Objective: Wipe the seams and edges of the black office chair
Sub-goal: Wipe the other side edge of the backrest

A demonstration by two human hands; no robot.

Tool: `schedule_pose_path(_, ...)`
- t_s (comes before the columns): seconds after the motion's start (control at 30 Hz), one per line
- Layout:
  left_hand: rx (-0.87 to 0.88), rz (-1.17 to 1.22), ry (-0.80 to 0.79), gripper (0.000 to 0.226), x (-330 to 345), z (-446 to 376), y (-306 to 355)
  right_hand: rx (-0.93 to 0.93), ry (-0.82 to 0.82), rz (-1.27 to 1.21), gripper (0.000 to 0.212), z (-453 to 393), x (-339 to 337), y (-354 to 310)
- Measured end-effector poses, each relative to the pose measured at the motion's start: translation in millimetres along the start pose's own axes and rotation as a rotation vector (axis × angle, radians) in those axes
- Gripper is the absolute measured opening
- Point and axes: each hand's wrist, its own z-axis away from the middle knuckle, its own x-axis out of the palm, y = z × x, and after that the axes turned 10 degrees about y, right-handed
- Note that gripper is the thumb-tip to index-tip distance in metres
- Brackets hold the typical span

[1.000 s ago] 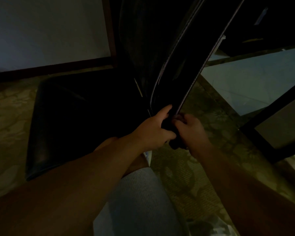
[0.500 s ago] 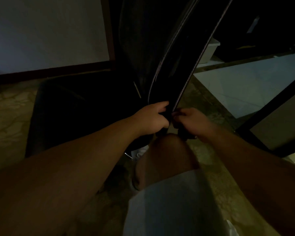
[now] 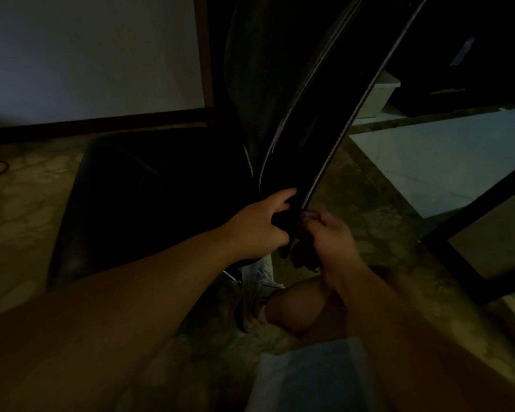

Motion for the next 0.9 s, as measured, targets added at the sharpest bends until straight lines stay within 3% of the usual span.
schedule_pose_path(0.13, 0.011, -0.023, 0.051, 0.093, 3.3, 12.3, -8.9, 0.005, 0.124, -0.086, 0.016, 6.6, 3.7, 16.3)
schedule_pose_path(0.23, 0.004, -0.017, 0.072, 0.092, 4.6, 20.0, -9.3, -0.106, 0.176, -0.041, 0.009, 11.3, 2.4, 20.8)
schedule_pose_path(0.33, 0.015, 0.006, 0.117, 0.091, 6.1, 25.8, -8.9, -0.228, 0.133, 0.114, 0.014, 17.2, 3.7, 21.5)
schedule_pose_path(0.43, 0.012, 0.028, 0.144, 0.091, 8.6, 28.4, -11.3, -0.248, 0.171, 0.108, 0.021, 19.7, 3.1, 25.2)
schedule_pose_path(0.5, 0.008, 0.059, 0.16, 0.091, 11.5, 29.9, -12.4, -0.277, 0.179, 0.126, 0.017, 19.9, 3.2, 26.6)
schedule_pose_path(0.6, -0.006, 0.115, 0.172, 0.092, 17.7, 31.9, -13.7, -0.318, 0.067, 0.225, 0.011, 25.1, 7.1, 30.5)
schedule_pose_path(0.7, -0.008, 0.185, 0.176, 0.093, 23.9, 30.7, -18.3, -0.357, 0.195, 0.143, 0.015, 23.3, 5.5, 31.9)
schedule_pose_path(0.83, -0.004, 0.189, 0.174, 0.092, 26.2, 33.4, -20.3, -0.392, 0.128, 0.233, 0.013, 22.9, 8.8, 29.0)
schedule_pose_path(0.9, 0.0, 0.197, 0.185, 0.094, 26.7, 33.6, -20.4, -0.384, 0.195, 0.174, 0.015, 21.3, 9.9, 29.1)
